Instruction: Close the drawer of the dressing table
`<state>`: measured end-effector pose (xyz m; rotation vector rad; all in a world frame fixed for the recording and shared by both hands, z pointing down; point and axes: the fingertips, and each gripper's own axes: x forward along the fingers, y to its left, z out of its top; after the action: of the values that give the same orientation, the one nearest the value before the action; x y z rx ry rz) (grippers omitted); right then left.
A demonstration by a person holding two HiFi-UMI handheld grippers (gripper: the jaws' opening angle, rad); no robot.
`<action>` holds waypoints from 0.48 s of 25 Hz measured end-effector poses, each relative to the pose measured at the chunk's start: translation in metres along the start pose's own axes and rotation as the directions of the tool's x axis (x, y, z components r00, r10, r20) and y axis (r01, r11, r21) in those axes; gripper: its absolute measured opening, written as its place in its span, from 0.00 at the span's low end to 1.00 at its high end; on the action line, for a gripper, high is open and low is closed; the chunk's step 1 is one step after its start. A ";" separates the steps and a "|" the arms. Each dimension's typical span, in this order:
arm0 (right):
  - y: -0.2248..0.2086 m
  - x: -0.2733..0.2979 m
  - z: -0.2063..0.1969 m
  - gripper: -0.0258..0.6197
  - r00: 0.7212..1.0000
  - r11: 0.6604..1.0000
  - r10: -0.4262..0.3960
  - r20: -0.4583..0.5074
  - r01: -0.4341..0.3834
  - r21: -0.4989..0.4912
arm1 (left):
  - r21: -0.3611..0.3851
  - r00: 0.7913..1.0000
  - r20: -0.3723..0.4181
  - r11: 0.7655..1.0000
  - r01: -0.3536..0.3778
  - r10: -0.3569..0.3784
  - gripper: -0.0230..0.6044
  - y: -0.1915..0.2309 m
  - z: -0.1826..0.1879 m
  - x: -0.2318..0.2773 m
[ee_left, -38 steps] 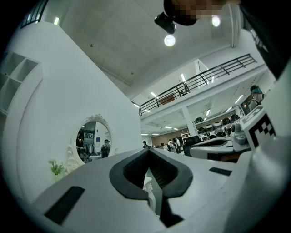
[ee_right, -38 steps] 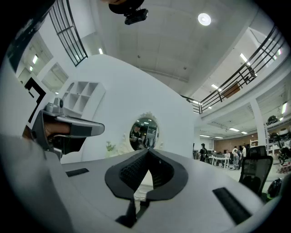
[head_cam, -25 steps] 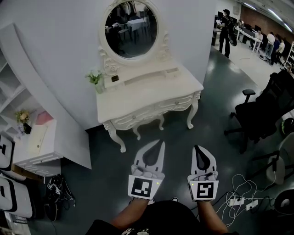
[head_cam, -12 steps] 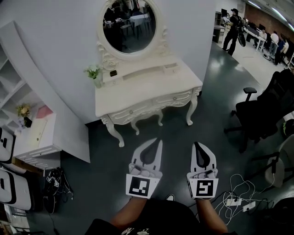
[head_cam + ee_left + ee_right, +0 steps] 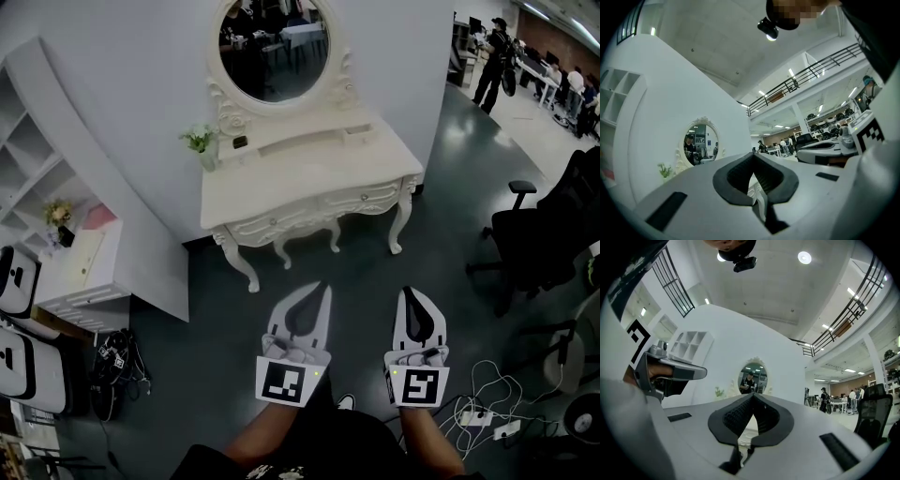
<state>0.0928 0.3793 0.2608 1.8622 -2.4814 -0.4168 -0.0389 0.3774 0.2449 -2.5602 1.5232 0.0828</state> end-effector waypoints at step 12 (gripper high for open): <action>-0.008 0.048 -0.025 0.04 0.999 1.000 0.019 -0.035 -0.019 0.004 | -0.025 1.000 0.017 0.999 -0.025 0.025 0.04 0.031 -0.022 0.040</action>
<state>0.0902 0.3268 0.2759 1.8296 -2.4767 -0.3758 -0.0475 0.3244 0.2575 -2.5531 1.5579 0.1281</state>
